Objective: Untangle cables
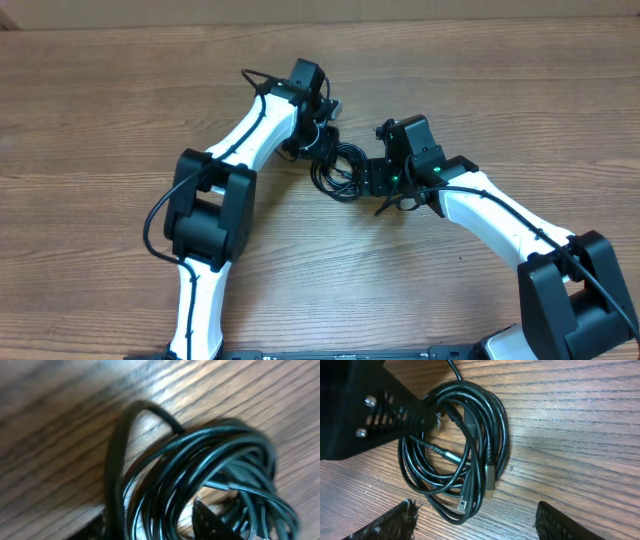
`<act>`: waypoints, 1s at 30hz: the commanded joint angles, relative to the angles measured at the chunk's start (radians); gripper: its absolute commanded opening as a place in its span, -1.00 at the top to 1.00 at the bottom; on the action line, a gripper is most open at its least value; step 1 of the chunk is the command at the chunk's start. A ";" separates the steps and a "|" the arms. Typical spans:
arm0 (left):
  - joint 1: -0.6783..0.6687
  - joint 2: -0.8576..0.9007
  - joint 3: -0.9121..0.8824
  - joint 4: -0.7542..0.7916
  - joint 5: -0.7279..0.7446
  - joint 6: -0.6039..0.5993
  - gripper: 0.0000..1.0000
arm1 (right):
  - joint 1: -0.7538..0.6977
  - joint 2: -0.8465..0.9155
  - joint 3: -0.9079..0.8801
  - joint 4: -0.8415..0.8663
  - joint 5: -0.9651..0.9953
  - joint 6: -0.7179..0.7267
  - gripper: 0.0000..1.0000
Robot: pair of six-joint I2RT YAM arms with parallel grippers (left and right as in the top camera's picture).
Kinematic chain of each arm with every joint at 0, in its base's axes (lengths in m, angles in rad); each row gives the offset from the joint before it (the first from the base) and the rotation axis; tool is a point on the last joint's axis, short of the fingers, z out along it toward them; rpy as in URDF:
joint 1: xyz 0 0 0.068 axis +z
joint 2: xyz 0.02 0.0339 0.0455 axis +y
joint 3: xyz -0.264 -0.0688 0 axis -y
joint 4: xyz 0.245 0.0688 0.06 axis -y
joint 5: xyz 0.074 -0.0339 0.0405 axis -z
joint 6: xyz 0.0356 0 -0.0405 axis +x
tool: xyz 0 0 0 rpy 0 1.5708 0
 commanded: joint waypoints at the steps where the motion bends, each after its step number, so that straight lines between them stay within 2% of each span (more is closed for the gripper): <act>1: -0.007 0.044 -0.017 -0.015 -0.014 0.000 0.23 | 0.004 0.007 0.027 0.006 0.011 0.005 -0.49; 3: -0.006 0.053 -0.017 -0.023 -0.014 0.001 0.41 | 0.004 0.007 0.027 0.006 0.011 0.005 -0.49; 5: -0.006 0.053 -0.017 -0.025 -0.014 0.001 0.80 | 0.004 0.007 0.027 0.007 0.011 0.005 -0.50; 6: -0.006 0.049 -0.015 -0.026 -0.009 0.000 0.92 | 0.004 0.007 0.027 0.007 0.011 0.005 -0.50; 15: -0.006 -0.021 0.018 -0.076 0.083 0.001 0.92 | 0.004 0.007 0.027 0.022 0.011 0.005 -0.50; 20: -0.006 -0.105 0.018 -0.101 0.098 0.001 0.92 | 0.004 0.007 0.027 0.037 0.011 0.005 -0.35; 25: -0.006 -0.159 0.018 -0.124 0.108 0.001 0.92 | 0.004 0.007 0.026 0.026 0.011 0.005 -0.33; 30: -0.006 -0.180 0.018 -0.128 0.204 0.001 0.92 | 0.004 0.007 0.012 0.022 0.011 0.005 -0.29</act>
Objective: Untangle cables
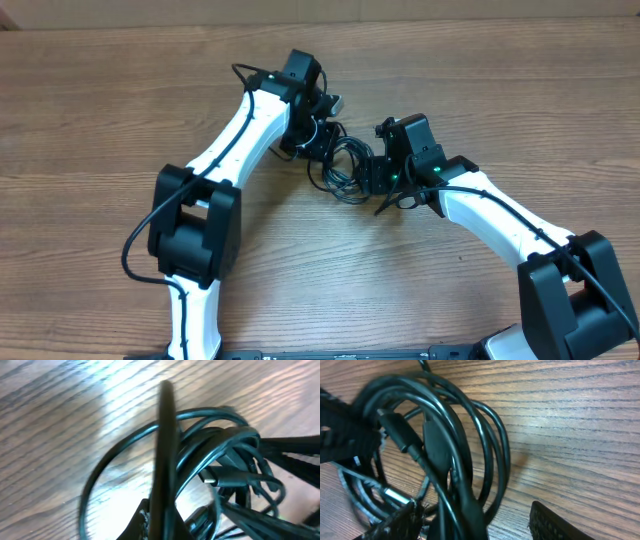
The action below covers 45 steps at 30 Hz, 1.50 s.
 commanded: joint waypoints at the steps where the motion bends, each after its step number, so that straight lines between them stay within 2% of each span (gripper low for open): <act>1: -0.006 -0.043 0.018 -0.005 0.105 0.000 0.92 | 0.004 0.007 0.012 0.000 0.010 0.005 -0.15; 2: -0.006 -0.043 0.018 -0.010 0.105 0.000 0.92 | 0.004 0.007 0.012 0.000 0.010 0.005 0.22; 3: -0.006 -0.043 0.018 -0.016 0.104 0.001 0.92 | 0.004 0.007 0.012 0.000 0.010 0.005 0.70; 4: -0.006 -0.043 0.018 -0.020 0.097 0.001 0.92 | 0.004 0.007 0.013 0.000 0.010 0.005 0.92; 12: 0.021 -0.043 0.018 -0.027 -0.086 -0.025 0.91 | -0.014 0.000 0.016 -0.079 0.063 0.004 0.93; 17: 0.081 -0.053 0.018 -0.027 -0.091 -0.060 0.92 | -0.065 -0.008 0.025 -0.142 0.062 0.005 0.93; 18: 0.092 -0.055 0.018 -0.027 -0.090 -0.061 0.92 | -0.075 -0.010 0.028 -0.152 0.062 0.005 0.92; 20: 0.119 -0.069 0.018 -0.029 -0.087 -0.069 0.92 | -0.101 -0.017 0.029 -0.170 0.062 0.005 0.79; 26: 0.164 -0.133 0.018 -0.046 -0.017 -0.066 0.92 | -0.181 -0.046 0.029 -0.189 0.061 0.068 0.80; 28: 0.166 -0.159 0.018 -0.046 0.061 -0.026 0.92 | -0.198 -0.053 0.029 -0.188 0.057 0.108 0.78; 29: 0.166 -0.172 0.018 -0.045 0.109 0.002 0.92 | -0.202 -0.056 0.029 -0.186 0.035 0.113 0.66; 30: 0.164 -0.185 0.018 -0.045 0.154 0.026 0.92 | -0.202 -0.057 0.029 -0.180 -0.002 0.113 0.43; 33: 0.152 -0.204 0.018 -0.046 0.274 0.103 0.92 | -0.199 -0.058 0.029 -0.161 -0.148 0.084 0.01; 35: 0.145 -0.204 0.018 -0.055 0.269 0.127 0.92 | -0.199 -0.058 0.029 -0.145 -0.219 0.050 -0.05; 41: 0.107 -0.179 0.014 -0.120 0.053 0.132 0.92 | -0.199 -0.061 0.045 -0.109 -0.259 0.040 -0.29; 45: 0.075 -0.156 0.008 -0.130 0.096 0.162 0.91 | -0.199 -0.061 0.050 -0.089 -0.337 0.018 -0.33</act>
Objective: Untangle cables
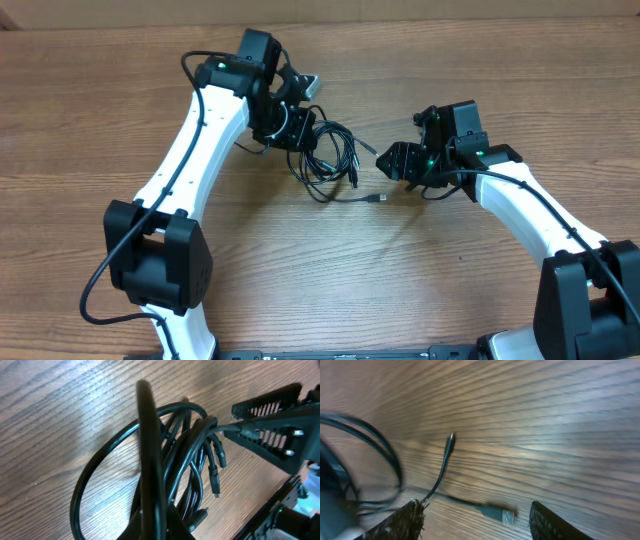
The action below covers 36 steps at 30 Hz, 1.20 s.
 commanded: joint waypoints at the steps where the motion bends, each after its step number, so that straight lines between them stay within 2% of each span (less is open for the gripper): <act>1: -0.030 0.026 0.002 0.004 0.013 0.071 0.91 | 0.004 -0.029 0.021 0.014 -0.091 -0.029 -0.33; 4: -0.056 0.032 -0.006 0.000 0.010 0.110 0.92 | 0.003 -0.029 0.021 0.013 -0.078 -0.034 -0.33; 9: -0.073 0.034 -0.007 -0.058 -0.006 0.203 0.92 | 0.002 -0.029 0.021 0.013 0.102 -0.056 -0.38; 12: -0.072 0.034 -0.007 -0.110 0.081 0.328 0.92 | 0.002 -0.029 0.021 0.009 0.184 -0.055 -0.39; 16: -0.072 0.034 -0.007 -0.156 0.190 0.455 0.92 | 0.002 -0.029 0.021 -0.030 0.260 -0.048 -0.56; 18: -0.070 0.034 -0.007 -0.114 0.122 0.427 0.91 | 0.002 -0.029 0.021 -0.052 0.273 -0.048 -0.57; 19: -0.069 0.034 -0.007 -0.074 0.021 0.345 0.84 | 0.002 -0.029 0.021 -0.066 0.300 -0.048 -0.61; 21: -0.069 0.034 -0.006 -0.016 -0.185 0.115 0.92 | 0.002 -0.029 0.021 -0.082 0.364 -0.048 -0.83; 22: -0.069 0.034 -0.005 -0.012 -0.190 0.086 0.92 | 0.002 -0.029 0.021 -0.084 0.379 -0.048 -0.98; 23: -0.069 0.034 -0.004 -0.014 -0.132 0.123 0.92 | 0.002 -0.029 0.021 -0.080 0.377 -0.048 -1.00; 26: -0.072 0.034 -0.004 -0.080 0.214 0.421 0.92 | 0.002 -0.029 0.034 -0.066 0.323 -0.048 -1.00; 27: -0.072 0.034 -0.004 -0.101 0.261 0.465 0.92 | 0.002 -0.029 0.043 -0.062 0.294 -0.048 -1.00; 30: -0.069 0.034 -0.004 -0.123 0.266 0.476 0.92 | 0.002 -0.029 0.074 -0.060 0.190 -0.070 -1.00; 34: -0.062 0.034 -0.004 -0.115 0.250 0.504 0.92 | 0.002 -0.029 0.108 -0.051 -0.077 -0.217 -1.00; 36: -0.053 0.034 -0.004 -0.071 0.203 0.452 0.92 | 0.002 -0.029 0.111 -0.051 -0.241 -0.297 -1.00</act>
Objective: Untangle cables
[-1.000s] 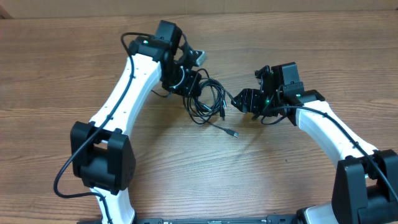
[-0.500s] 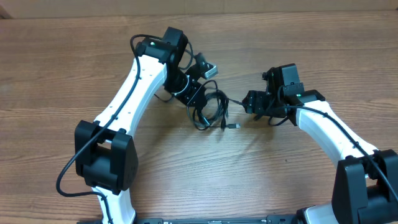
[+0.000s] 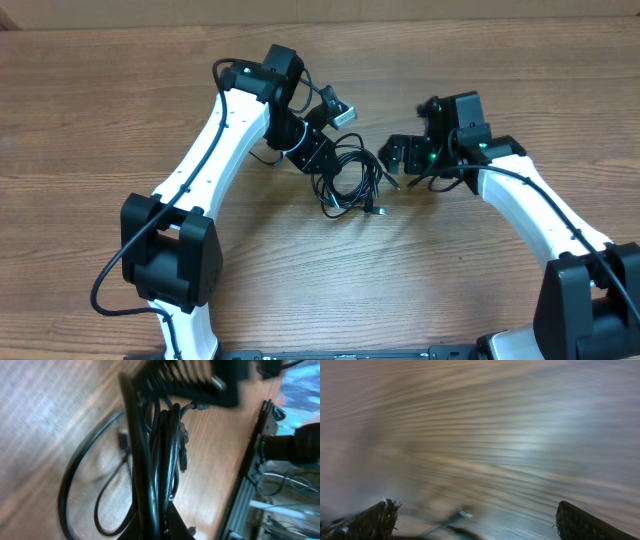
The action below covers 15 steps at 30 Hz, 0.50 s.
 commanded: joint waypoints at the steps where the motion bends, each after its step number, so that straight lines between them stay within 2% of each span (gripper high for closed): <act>1: 0.017 0.005 -0.003 0.055 0.011 -0.024 0.92 | 0.002 -0.029 0.032 0.005 -0.390 -0.184 -1.00; 2: 0.024 0.005 -0.003 0.072 0.032 -0.063 0.92 | 0.002 -0.029 0.032 0.005 -0.450 -0.201 -0.99; 4: 0.035 0.005 -0.003 0.080 0.144 -0.043 0.91 | 0.011 -0.029 0.032 0.001 -0.526 -0.213 -0.87; 7: 0.047 0.005 -0.003 0.065 0.337 0.050 0.92 | 0.026 -0.029 0.032 -0.018 -0.535 -0.213 -0.58; 9: 0.048 0.005 -0.003 0.068 0.374 0.056 0.92 | 0.036 -0.029 0.032 -0.028 -0.536 -0.212 -0.32; 10: 0.048 0.005 -0.003 0.069 0.377 0.056 0.91 | 0.041 -0.029 0.032 -0.031 -0.539 -0.212 -0.25; 11: 0.047 0.005 -0.003 0.069 0.380 0.056 0.92 | 0.050 -0.029 0.032 -0.032 -0.554 -0.212 -0.25; 13: 0.045 0.005 -0.003 0.071 0.392 0.056 0.91 | 0.063 -0.029 0.032 -0.031 -0.594 -0.212 -0.40; 15: 0.043 0.005 -0.003 0.078 0.394 0.053 0.91 | 0.074 -0.029 0.032 -0.029 -0.618 -0.213 -0.42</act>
